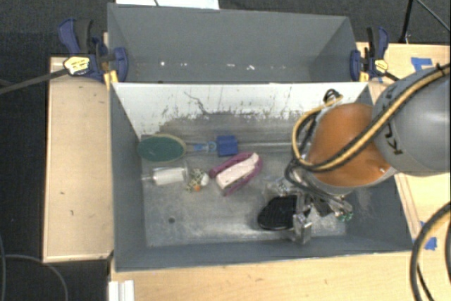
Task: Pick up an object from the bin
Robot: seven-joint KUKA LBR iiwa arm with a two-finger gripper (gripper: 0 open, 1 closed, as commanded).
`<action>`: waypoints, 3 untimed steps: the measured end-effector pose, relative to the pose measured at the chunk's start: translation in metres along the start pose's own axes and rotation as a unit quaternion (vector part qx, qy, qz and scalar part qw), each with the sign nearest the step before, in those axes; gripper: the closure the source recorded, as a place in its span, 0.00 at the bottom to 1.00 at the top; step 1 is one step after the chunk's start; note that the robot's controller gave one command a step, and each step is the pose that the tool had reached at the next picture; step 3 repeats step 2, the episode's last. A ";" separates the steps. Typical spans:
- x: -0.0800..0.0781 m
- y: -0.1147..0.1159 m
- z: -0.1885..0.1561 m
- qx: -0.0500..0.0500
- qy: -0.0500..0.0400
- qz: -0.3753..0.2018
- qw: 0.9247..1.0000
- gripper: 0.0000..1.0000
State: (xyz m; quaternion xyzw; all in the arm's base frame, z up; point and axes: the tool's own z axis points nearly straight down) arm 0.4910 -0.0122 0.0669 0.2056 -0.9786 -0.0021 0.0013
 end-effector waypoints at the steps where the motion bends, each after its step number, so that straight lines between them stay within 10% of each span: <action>1: 0.000 -0.005 -0.003 0.002 -0.002 0.001 1.000 1.00; 2: -0.016 0.010 -0.171 0.004 -0.005 -0.037 0.999 1.00; 3: -0.016 0.010 -0.171 0.004 -0.005 -0.037 0.999 1.00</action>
Offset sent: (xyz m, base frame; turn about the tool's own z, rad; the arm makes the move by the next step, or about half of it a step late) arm 0.0000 0.0000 0.0000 0.0000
